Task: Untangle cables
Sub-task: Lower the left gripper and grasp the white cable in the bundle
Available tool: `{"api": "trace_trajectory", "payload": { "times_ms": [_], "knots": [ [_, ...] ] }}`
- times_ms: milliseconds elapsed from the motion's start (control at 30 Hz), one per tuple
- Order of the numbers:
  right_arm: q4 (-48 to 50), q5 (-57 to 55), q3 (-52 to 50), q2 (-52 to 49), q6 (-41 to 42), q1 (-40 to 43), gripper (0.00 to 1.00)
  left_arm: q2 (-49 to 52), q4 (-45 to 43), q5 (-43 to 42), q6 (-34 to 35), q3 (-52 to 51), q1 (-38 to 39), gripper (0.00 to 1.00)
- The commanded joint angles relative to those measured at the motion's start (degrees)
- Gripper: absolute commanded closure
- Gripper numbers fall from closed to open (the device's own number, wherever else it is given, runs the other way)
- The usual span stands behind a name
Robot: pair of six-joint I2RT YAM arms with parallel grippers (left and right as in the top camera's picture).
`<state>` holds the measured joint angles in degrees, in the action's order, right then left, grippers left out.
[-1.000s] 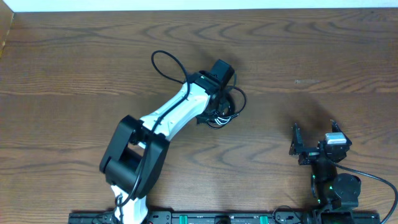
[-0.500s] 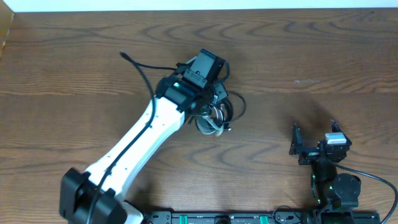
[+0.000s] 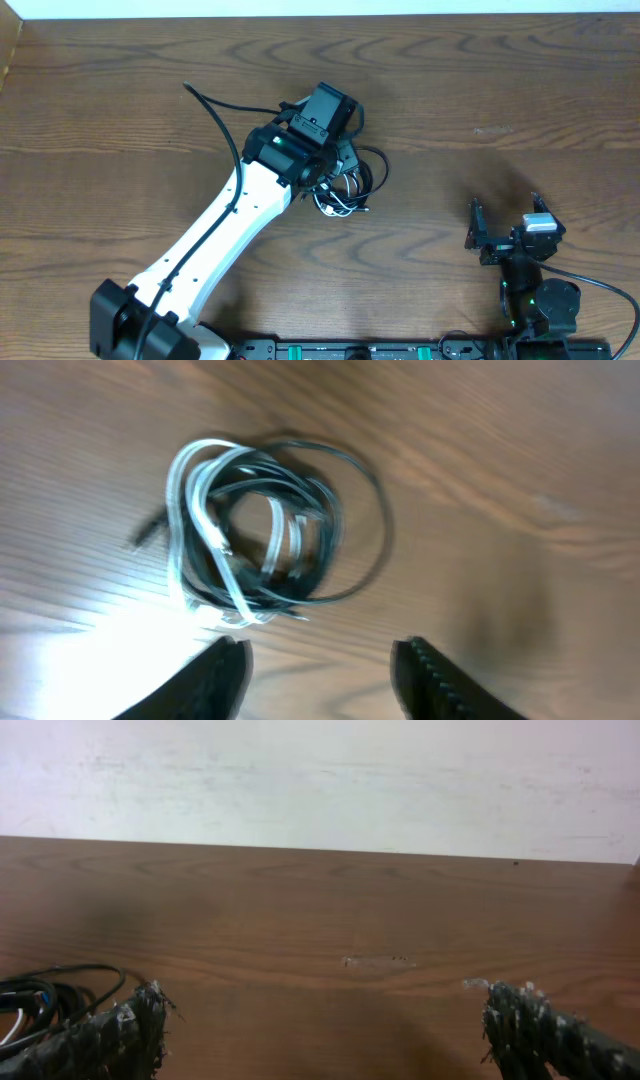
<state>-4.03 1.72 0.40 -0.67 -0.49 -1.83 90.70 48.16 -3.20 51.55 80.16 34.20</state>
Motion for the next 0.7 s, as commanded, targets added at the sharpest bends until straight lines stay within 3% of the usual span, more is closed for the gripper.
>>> {"api": "trace_trajectory", "payload": {
  "times_ms": [0, 167, 467, 667],
  "knots": [
    [-0.3, -0.1, -0.1, 0.4, -0.4, 0.3, 0.01, 2.9, 1.9, 4.9, -1.2, -0.1, -0.1, 0.38],
    [-0.3, -0.1, -0.1, 0.4, -0.4, 0.3, 0.01, 9.3, 2.6, 4.8, -1.1, -0.1, -0.1, 0.34],
    [-0.3, -0.1, -0.1, 0.4, -0.4, 0.3, 0.01, 19.2, 1.5, -2.8, 0.4, -0.1, -0.1, 0.35],
    [-0.3, -0.1, -0.1, 0.4, -0.4, 0.3, 0.01, 21.7, 1.0, -3.5, 1.0, -0.1, -0.1, 0.45]
  ]
}}
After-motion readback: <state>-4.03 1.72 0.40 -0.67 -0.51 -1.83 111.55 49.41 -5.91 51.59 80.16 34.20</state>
